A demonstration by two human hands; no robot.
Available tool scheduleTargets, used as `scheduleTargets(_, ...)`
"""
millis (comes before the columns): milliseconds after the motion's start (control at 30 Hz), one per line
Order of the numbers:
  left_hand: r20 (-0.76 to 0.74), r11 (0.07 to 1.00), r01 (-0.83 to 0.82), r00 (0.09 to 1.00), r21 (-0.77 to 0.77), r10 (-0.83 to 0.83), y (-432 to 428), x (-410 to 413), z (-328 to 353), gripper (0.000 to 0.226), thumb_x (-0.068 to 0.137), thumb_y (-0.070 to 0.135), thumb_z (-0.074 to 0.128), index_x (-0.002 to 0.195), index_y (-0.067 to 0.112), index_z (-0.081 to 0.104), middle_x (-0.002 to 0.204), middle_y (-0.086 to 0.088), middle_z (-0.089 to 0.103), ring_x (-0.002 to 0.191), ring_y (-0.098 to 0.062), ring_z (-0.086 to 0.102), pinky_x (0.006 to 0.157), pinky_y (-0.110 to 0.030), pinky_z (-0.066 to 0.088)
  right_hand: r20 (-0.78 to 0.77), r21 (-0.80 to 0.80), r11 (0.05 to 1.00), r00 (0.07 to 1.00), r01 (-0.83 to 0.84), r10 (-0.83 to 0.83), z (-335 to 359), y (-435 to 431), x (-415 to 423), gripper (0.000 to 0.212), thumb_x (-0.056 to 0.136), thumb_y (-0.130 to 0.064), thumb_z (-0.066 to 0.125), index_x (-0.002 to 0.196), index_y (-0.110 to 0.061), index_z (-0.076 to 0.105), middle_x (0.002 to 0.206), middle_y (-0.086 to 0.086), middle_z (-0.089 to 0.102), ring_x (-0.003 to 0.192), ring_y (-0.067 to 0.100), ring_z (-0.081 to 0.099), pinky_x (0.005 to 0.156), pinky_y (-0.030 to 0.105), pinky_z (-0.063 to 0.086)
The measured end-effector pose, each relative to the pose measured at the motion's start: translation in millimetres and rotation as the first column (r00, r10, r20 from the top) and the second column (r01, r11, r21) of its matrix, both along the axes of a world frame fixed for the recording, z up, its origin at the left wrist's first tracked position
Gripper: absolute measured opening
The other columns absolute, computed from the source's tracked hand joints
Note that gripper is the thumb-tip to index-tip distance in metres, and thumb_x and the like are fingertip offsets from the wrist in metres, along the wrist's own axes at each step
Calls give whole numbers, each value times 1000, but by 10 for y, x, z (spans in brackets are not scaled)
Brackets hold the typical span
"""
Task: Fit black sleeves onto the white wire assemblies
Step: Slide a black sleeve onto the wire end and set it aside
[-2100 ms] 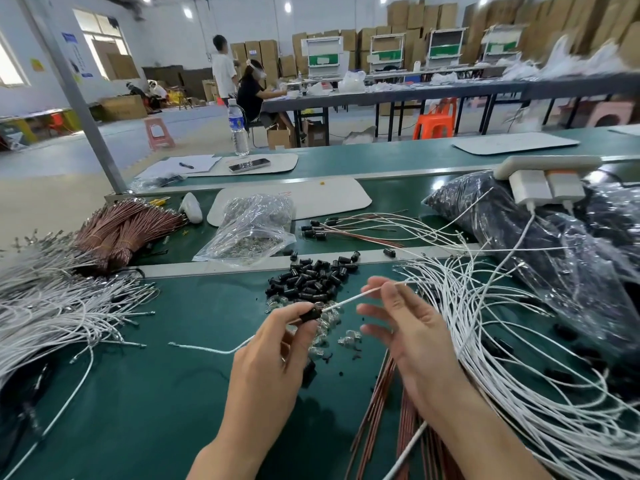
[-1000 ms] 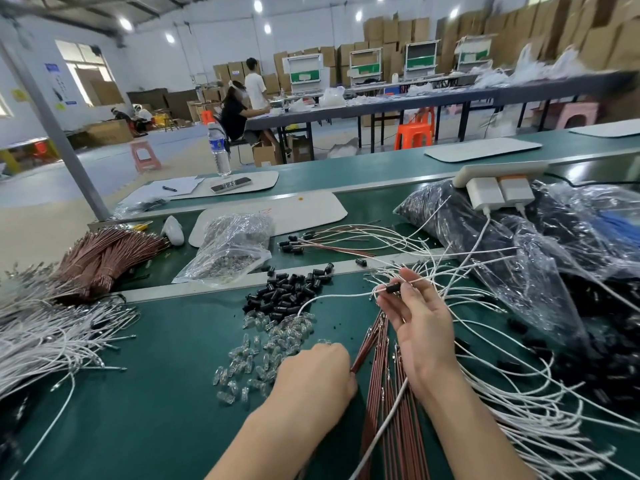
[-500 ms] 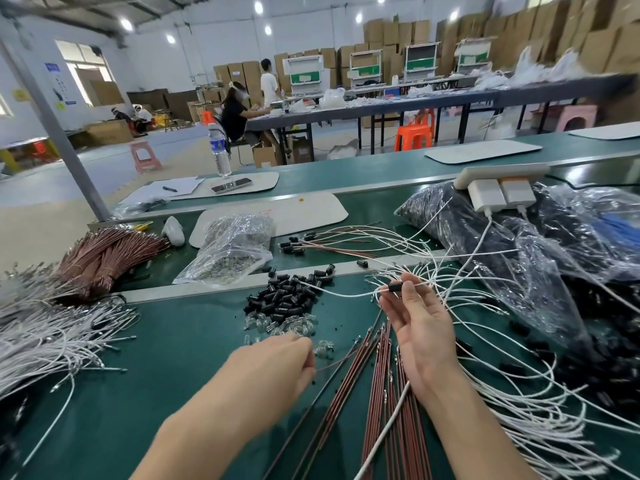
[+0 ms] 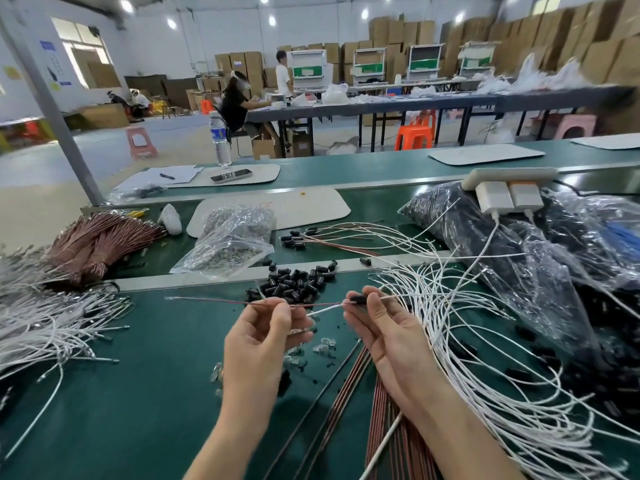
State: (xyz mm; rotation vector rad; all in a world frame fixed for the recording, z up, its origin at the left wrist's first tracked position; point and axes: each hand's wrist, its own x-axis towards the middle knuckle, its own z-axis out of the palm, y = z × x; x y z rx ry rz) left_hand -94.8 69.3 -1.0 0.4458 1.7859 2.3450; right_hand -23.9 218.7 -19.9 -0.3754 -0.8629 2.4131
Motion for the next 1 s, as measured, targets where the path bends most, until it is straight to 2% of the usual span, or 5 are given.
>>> scheduleTargets(400, -76, 996, -90, 993, -27, 88, -14, -71, -148, 10, 100, 14, 58, 100, 7, 65, 90, -7, 77, 71, -23, 74, 63, -25, 59, -22, -46, 998, 999, -48, 47, -16, -10, -35, 26, 84, -10, 64, 108, -1, 67, 109, 24, 73, 94, 29, 75, 73, 28, 61)
scheduleTargets(533, -92, 997, -64, 994, -37, 60, -5, -75, -170, 10, 100, 16, 59, 100, 9, 66, 90, -5, 77, 71, -23, 74, 62, -25, 59, -6, -31, 998, 998, -56, 56, -20, -31, -41, 26, 84, -9, 64, 108, -1, 67, 108, 24, 74, 94, 29, 75, 73, 27, 61)
scheduleTargets(700, 4, 1000, 6, 1000, 11, -6, 9, -77, -188, 13, 99, 18, 59, 102, 6, 65, 93, -8, 77, 73, -23, 74, 61, -24, 58, 3, -3, 998, 998, -66, 66, -23, -69, -61, 28, 83, -10, 63, 110, -1, 65, 105, 22, 75, 91, 27, 76, 72, 26, 61)
scheduleTargets(867, 9, 1000, 26, 1000, 4, -26, 35, -66, -199, 15, 98, 21, 61, 104, 8, 66, 97, -7, 77, 75, -24, 75, 61, -25, 59, 0, 22, 995, 995, -100, 100, 3, -99, -55, 32, 82, -12, 64, 112, 0, 65, 104, 20, 75, 91, 26, 76, 73, 26, 61)
scheduleTargets(1000, -4, 994, 107, 994, -36, -107, 54, -2, -189, 15, 91, 31, 67, 96, 18, 71, 94, -7, 77, 74, -26, 75, 61, -24, 58, 29, 111, 985, 991, -132, 129, -17, -150, -51, 29, 82, -13, 65, 108, -1, 68, 105, 21, 75, 93, 27, 75, 76, 25, 60)
